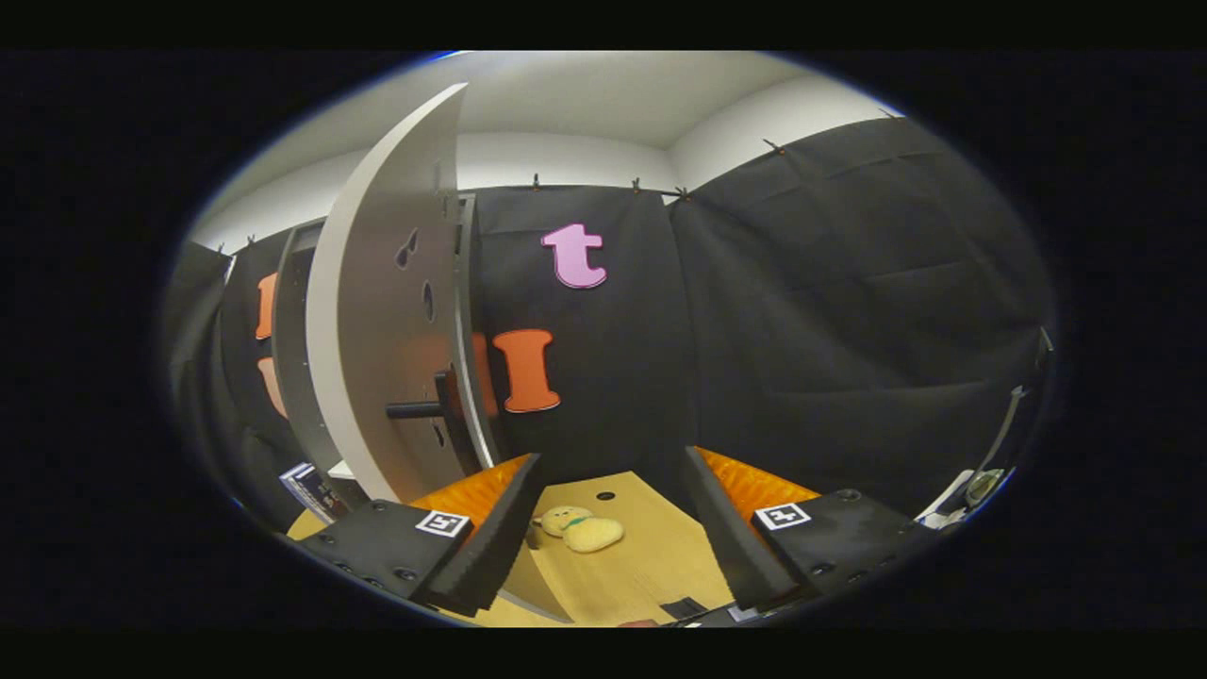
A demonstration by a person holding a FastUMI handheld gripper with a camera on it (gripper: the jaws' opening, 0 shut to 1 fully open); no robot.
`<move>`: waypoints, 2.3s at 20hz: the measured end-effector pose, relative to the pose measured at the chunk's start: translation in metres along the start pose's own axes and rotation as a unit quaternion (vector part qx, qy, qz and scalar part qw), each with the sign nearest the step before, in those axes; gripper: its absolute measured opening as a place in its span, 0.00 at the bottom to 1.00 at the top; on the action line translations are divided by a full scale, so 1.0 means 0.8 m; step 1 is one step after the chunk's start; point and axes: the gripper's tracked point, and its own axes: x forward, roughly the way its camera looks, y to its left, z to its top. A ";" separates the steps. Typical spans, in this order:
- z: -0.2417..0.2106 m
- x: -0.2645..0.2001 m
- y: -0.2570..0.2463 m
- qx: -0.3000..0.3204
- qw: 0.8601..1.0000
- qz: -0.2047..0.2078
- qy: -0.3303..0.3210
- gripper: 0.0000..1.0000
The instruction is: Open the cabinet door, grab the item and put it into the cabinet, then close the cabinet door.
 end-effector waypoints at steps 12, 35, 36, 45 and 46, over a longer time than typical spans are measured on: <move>-0.007 -0.028 0.094 -0.038 0.999 0.038 0.004 0.93; -0.049 -0.026 0.368 -0.043 0.963 0.265 0.020 0.94; -0.050 -0.026 0.381 -0.045 0.960 0.274 0.020 0.94; -0.070 0.007 0.448 -0.061 0.955 0.289 0.030 0.94; -0.070 0.008 0.451 -0.060 0.956 0.287 0.030 0.94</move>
